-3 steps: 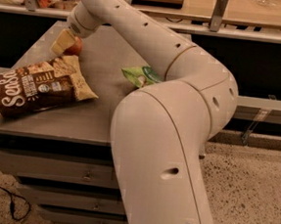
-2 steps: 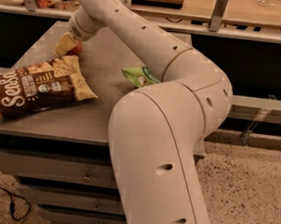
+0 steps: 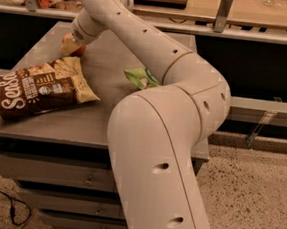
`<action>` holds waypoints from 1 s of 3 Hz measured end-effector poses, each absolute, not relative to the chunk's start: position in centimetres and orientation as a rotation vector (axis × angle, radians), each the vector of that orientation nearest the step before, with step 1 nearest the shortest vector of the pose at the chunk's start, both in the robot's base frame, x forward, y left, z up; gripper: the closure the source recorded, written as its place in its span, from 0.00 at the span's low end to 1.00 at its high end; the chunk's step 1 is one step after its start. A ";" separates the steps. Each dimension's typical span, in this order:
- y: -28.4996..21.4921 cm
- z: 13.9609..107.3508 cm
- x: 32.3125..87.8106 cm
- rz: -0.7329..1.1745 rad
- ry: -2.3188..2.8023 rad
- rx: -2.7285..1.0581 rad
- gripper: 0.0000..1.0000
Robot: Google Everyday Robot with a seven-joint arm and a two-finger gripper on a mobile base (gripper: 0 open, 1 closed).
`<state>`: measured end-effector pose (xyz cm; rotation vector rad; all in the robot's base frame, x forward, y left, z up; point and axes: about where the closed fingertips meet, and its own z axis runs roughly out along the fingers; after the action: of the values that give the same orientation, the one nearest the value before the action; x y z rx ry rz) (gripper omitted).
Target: Move apple near brown chip bag
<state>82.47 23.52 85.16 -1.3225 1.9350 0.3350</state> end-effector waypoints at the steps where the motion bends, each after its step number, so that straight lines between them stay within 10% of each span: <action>1: 23.3 85.9 82.6 0.340 1.921 -1.320 0.88; 3: 19.5 89.5 79.4 0.315 1.981 -1.263 1.00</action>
Offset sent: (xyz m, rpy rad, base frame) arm -0.0293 -0.0477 0.0670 0.0186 -0.0330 -0.0484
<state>79.42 19.51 89.50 -1.2626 1.9805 0.3148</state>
